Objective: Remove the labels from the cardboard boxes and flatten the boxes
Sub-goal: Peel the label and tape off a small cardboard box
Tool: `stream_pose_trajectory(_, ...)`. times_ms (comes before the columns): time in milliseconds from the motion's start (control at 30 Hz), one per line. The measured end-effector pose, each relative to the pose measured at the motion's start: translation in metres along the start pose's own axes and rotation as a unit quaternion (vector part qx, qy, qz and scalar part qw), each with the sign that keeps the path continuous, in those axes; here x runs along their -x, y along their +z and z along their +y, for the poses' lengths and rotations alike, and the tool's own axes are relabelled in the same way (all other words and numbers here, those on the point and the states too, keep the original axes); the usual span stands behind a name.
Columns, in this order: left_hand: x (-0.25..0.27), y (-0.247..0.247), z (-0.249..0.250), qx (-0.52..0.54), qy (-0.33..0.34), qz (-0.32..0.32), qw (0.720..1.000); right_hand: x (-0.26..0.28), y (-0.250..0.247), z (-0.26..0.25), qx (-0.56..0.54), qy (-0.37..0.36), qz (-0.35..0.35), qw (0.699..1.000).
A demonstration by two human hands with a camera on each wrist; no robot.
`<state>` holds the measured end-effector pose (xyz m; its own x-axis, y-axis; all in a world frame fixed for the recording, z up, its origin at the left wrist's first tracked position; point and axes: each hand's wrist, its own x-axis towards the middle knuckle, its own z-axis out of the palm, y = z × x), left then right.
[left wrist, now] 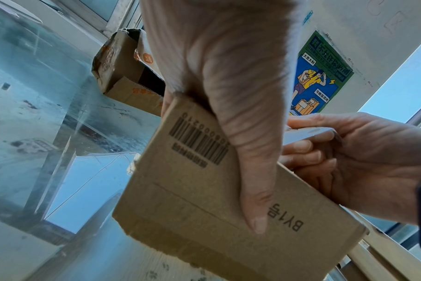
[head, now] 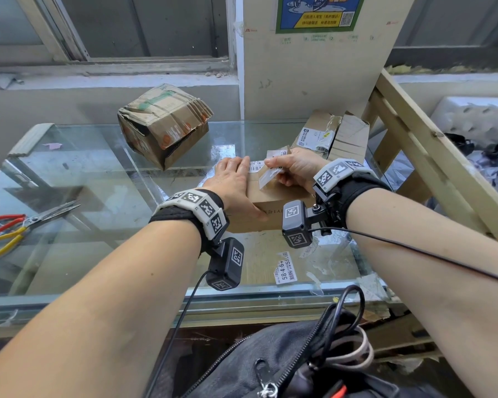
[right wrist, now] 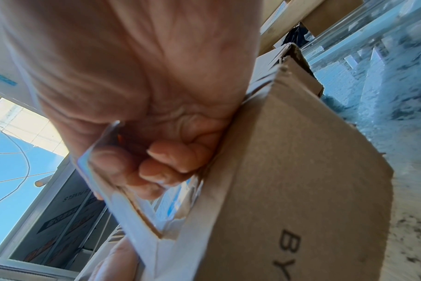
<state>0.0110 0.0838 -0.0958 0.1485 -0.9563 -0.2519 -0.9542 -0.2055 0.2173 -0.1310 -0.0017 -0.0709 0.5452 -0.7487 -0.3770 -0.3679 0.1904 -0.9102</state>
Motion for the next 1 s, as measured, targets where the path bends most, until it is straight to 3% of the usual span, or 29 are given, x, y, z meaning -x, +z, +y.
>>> stream_pose_trajectory(1000,-0.0002,0.0007,0.0006,0.006,0.0,0.006,1.0,-0.0015,-0.0032,0.0037,-0.033,-0.019,0.008,0.999)
